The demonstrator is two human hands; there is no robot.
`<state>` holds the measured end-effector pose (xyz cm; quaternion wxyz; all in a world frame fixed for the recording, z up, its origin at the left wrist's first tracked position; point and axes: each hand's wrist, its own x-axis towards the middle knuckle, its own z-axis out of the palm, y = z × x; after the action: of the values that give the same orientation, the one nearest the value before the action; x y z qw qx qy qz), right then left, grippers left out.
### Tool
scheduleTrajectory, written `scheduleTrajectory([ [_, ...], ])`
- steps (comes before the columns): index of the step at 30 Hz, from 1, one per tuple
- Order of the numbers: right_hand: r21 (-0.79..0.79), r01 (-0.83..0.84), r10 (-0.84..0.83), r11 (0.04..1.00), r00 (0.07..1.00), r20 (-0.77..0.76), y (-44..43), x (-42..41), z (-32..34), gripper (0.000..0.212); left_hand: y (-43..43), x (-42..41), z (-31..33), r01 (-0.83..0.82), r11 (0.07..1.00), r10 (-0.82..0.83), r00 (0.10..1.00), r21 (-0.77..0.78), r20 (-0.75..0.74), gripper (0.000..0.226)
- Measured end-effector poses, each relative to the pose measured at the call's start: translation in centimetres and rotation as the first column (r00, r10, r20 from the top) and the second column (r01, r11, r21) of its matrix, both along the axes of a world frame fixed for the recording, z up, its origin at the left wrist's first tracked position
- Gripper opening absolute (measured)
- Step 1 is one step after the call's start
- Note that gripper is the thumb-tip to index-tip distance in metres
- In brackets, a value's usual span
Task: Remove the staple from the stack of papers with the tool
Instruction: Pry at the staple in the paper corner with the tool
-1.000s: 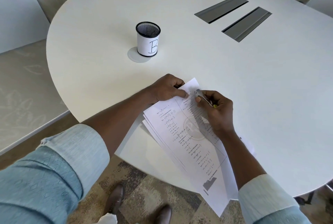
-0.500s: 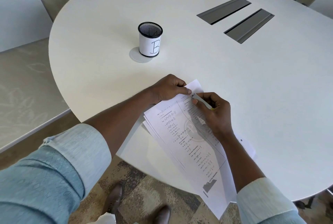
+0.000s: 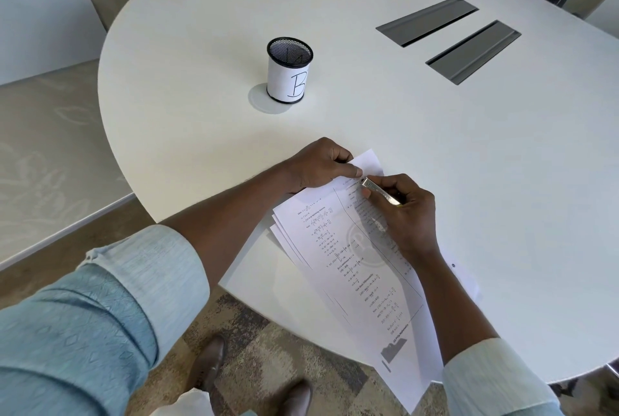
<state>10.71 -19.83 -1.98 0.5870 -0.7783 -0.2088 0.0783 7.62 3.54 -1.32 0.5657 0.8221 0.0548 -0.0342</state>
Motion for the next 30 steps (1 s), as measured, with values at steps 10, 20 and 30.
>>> scheduleTrajectory([
  [10, -0.027, -0.034, 0.035, 0.999, 0.997, 0.062, 0.06, 0.08, -0.03, 0.019, -0.05, 0.07, -0.18, -0.003, 1.000, 0.003, 1.000, 0.003, 0.009, 0.050],
  [20, -0.067, -0.075, 0.082, 0.995, 0.990, 0.114, 0.17, 0.16, 0.04, 0.020, -0.14, 0.13, -0.19, 0.002, 1.000, -0.001, 1.000, -0.016, 0.025, 0.058],
  [30, -0.069, -0.075, 0.079, 0.995, 0.996, 0.048, 0.25, -0.09, 0.41, 0.019, -0.15, 0.32, -0.34, 0.013, 1.000, -0.013, 1.000, -0.005, 0.010, 0.050],
])
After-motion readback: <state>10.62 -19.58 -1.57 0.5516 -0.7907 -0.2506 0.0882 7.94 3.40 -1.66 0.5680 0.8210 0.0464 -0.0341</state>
